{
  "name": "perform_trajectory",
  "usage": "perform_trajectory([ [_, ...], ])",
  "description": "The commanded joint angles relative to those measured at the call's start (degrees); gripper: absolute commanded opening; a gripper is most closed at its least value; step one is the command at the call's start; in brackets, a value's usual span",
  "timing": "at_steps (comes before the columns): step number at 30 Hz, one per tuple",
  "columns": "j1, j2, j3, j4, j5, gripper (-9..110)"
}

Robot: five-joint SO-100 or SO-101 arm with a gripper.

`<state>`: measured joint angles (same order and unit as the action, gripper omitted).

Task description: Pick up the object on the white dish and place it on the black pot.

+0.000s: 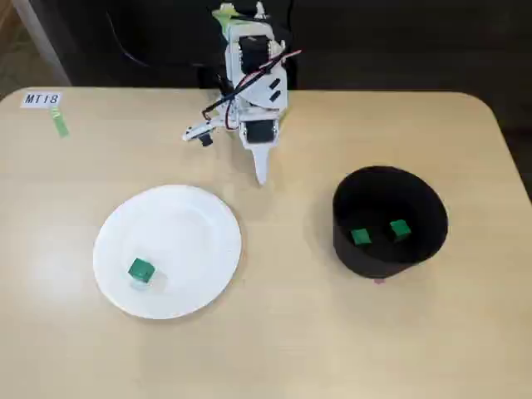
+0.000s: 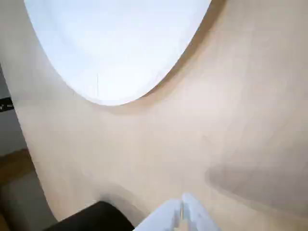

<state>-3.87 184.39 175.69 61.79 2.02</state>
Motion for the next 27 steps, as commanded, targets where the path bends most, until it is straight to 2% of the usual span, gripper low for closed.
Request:
perform_trajectory([
  [1, -0.7, 1.1, -3.4, -4.8, 0.2, 0],
  [17, -0.9, -1.8, -8.2, -5.4, -3.1, 0],
  [22, -0.8, -25.2, -26.6, -7.6, -6.4, 0],
  [27, 1.9, -52.2, -52.2, -1.8, -7.5, 0],
])
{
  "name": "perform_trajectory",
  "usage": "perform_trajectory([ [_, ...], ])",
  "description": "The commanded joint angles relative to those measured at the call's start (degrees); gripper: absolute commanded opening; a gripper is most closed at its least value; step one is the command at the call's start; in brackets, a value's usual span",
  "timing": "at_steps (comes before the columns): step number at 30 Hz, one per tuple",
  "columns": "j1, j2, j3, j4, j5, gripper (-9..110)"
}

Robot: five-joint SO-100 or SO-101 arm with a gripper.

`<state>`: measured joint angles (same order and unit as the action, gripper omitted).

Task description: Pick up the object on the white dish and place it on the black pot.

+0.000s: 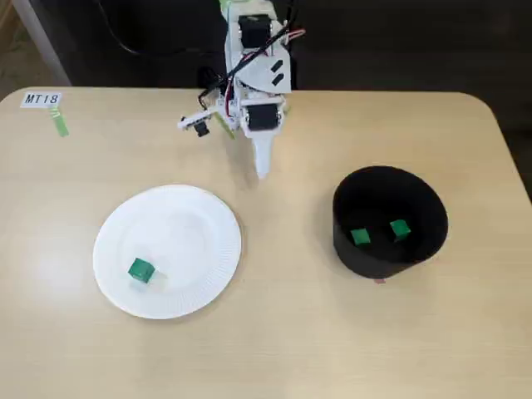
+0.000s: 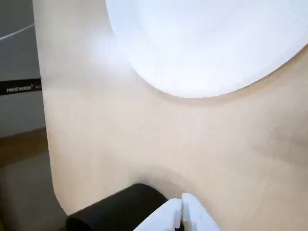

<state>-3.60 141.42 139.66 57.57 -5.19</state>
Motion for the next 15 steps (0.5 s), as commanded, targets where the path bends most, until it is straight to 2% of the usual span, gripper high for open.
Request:
perform_trajectory([
  [1, 2.8, -13.2, -20.6, 3.9, 0.2, 0],
  [8, 11.2, -37.7, -44.6, 14.2, 5.5, 0],
  [15, 22.1, -48.0, -48.5, 17.1, 11.1, 0],
])
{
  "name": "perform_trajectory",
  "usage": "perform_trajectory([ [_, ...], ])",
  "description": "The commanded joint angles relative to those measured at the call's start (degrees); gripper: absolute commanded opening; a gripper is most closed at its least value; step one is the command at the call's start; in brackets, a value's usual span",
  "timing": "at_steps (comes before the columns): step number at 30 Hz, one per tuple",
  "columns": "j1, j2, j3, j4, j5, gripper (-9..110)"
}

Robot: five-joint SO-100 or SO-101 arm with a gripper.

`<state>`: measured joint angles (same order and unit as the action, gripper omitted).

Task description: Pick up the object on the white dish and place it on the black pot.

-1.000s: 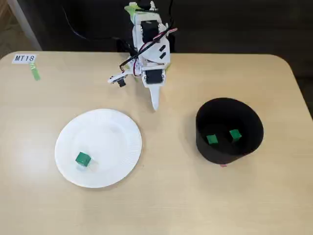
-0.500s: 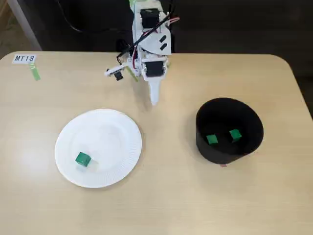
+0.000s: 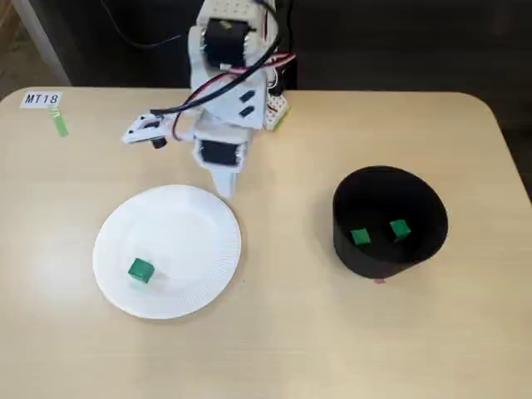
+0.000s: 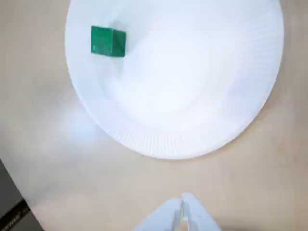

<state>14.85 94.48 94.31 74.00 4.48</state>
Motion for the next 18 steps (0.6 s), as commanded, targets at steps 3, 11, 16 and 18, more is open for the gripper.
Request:
perform_trajectory([
  [3, 7.7, -4.7, -3.8, 0.9, 2.1, 0],
  [11, 14.6, -20.7, -19.7, 8.3, -2.5, 0],
  [16, 15.9, -27.6, -26.3, 7.9, -4.9, 0],
  [18, 15.9, -30.1, -28.8, 7.6, -5.2, 0],
])
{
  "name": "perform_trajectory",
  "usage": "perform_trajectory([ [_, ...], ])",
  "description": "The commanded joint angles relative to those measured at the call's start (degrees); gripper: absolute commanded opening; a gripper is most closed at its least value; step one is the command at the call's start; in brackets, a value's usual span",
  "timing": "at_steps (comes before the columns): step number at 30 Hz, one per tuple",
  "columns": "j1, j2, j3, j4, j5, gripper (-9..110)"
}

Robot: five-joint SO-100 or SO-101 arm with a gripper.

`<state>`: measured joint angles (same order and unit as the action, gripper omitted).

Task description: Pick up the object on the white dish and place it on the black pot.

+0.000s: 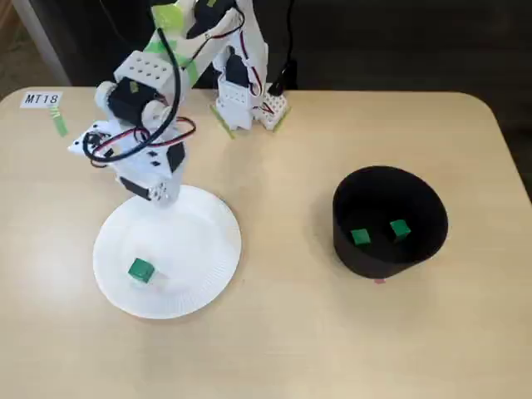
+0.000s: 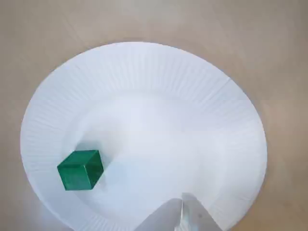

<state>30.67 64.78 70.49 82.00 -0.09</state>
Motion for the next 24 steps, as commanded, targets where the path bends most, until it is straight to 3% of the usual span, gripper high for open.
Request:
perform_trajectory([
  [1, 0.1, -1.7, -6.6, -0.4, -1.0, 0],
  [12, -1.4, -3.2, -8.3, -3.6, -4.3, 27],
  [24, -1.8, -12.7, -17.6, -1.3, -3.9, 34],
])
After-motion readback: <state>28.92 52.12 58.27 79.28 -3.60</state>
